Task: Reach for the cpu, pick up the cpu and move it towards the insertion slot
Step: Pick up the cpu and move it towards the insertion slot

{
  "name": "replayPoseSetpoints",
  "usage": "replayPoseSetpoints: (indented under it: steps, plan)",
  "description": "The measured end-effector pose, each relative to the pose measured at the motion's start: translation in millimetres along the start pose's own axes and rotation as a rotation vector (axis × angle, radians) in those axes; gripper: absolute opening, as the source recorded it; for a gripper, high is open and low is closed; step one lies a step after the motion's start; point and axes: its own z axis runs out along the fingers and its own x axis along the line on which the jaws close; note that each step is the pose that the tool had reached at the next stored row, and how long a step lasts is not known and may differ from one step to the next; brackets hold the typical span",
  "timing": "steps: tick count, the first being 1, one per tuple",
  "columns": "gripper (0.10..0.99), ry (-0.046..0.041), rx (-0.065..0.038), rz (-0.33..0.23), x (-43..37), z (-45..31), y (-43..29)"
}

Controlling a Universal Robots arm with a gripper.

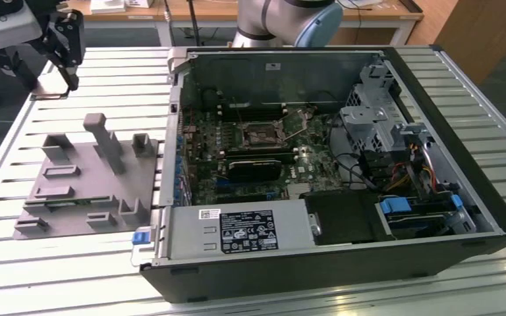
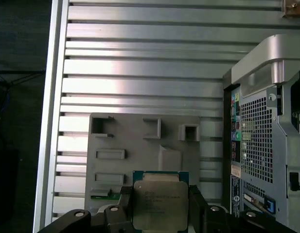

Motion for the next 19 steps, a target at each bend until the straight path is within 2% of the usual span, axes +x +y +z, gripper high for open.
replayPoseSetpoints:
  steps: [3,9,19]
  plan:
    - [0.545,0.0060,-0.005,0.000,-11.7,-0.3,-0.2]
    - [0.545,0.0160,-0.008,0.001,-35.9,-0.3,-0.7]
    - [0.545,0.0176,-0.009,0.002,-63.8,0.7,-2.7]
